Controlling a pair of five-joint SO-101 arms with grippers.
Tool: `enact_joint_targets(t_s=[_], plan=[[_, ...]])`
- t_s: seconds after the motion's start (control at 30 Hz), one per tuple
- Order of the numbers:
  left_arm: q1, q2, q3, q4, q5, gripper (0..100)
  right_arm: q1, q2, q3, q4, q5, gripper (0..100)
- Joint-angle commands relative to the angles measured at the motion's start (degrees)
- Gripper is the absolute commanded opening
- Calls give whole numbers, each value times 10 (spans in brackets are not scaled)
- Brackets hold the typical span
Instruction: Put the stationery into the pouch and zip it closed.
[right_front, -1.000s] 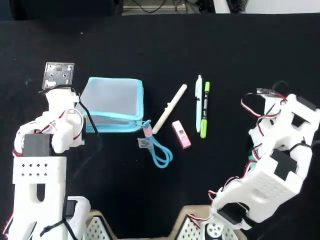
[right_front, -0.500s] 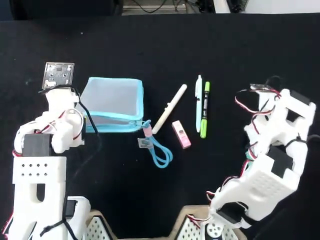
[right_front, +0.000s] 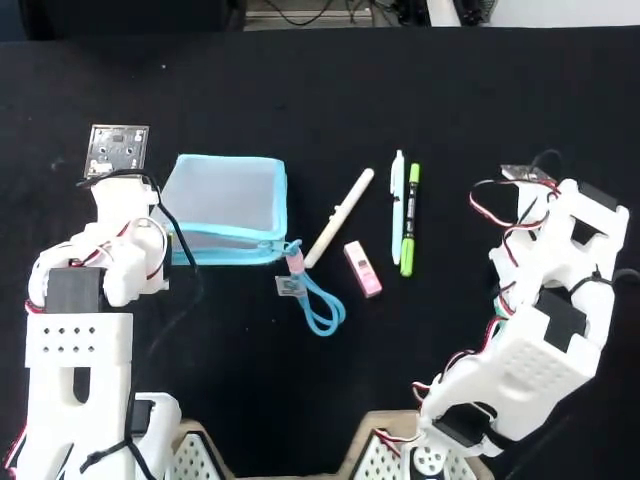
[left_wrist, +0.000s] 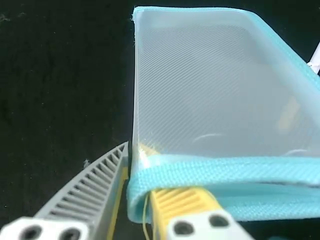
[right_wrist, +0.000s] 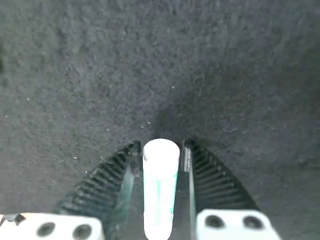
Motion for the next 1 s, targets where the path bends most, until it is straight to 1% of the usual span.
enact_joint_targets(t_s=[0.0, 0.13, 0.33, 0.53, 0.7, 0.8, 0.97], plan=[[-7, -4, -5, -3, 7, 30, 16, -4, -6, -22, 23, 133], [-7, -4, -5, -4, 7, 30, 34, -6, 12, -27, 65, 133], [-7, -4, -5, -4, 7, 30, 46, -6, 13, -27, 98, 133], [-7, -4, -5, -4, 7, 30, 44, -8, 13, -20, 97, 136], [-7, -4, -5, -6, 7, 30, 36, -16, -45, 69, 94, 147], [-7, -4, -5, -6, 7, 30, 32, -18, -70, 97, 95, 159], [-7, -4, -5, -5, 7, 30, 33, -11, -58, 90, 97, 160]])
